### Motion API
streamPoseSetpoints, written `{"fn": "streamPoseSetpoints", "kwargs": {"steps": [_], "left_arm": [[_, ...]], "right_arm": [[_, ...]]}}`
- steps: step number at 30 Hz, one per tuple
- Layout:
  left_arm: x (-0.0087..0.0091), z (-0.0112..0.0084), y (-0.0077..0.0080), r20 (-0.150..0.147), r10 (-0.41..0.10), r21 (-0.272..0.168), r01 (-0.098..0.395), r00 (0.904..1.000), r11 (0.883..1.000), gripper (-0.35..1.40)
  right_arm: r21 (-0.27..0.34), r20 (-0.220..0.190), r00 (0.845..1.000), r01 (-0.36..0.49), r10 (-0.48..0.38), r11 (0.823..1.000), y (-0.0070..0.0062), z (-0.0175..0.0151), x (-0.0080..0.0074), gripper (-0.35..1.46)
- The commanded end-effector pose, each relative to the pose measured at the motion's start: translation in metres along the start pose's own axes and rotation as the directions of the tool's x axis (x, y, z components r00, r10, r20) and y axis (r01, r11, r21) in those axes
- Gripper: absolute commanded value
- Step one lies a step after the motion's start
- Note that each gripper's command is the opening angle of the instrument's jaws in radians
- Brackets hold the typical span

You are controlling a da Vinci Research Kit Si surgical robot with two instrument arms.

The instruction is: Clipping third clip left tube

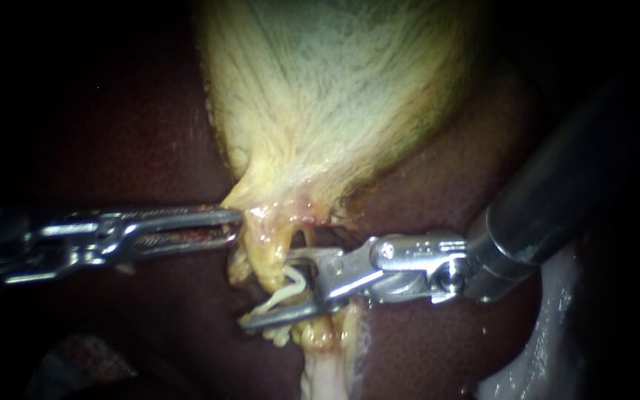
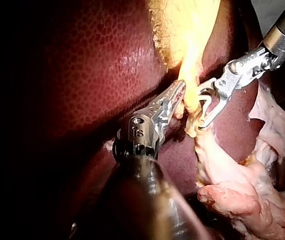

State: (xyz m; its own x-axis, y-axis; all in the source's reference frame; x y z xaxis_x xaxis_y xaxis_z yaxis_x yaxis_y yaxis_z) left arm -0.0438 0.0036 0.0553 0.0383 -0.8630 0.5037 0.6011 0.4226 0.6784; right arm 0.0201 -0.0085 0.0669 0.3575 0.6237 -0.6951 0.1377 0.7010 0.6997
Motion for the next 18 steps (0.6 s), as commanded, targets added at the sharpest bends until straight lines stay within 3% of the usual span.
{"fn": "streamPoseSetpoints", "kwargs": {"steps": [1, 13, 18], "left_arm": [[0.0, 0.0, 0.0, 0.0, 0.0, -0.001, 0.0, 1.0, 1.0, -0.35], [0.0, 0.0001, 0.0, 0.0, 0.0, -0.001, 0.0, 1.0, 1.0, -0.35], [0.0, 0.0001, 0.0, 0.0, 0.0, -0.001, 0.0, 1.0, 1.0, -0.35]], "right_arm": [[-0.002, 0.002, 1.0, -0.011, 0.011, 1.0, 0.0001, -0.0001, 0.0, 0.49], [-0.002, 0.0, 0.994, -0.111, 0.111, 0.994, 0.0007, -0.0005, -0.0002, 0.28], [-0.002, -0.004, 0.988, -0.157, 0.157, 0.988, 0.001, -0.0008, -0.0004, 0.06]]}}
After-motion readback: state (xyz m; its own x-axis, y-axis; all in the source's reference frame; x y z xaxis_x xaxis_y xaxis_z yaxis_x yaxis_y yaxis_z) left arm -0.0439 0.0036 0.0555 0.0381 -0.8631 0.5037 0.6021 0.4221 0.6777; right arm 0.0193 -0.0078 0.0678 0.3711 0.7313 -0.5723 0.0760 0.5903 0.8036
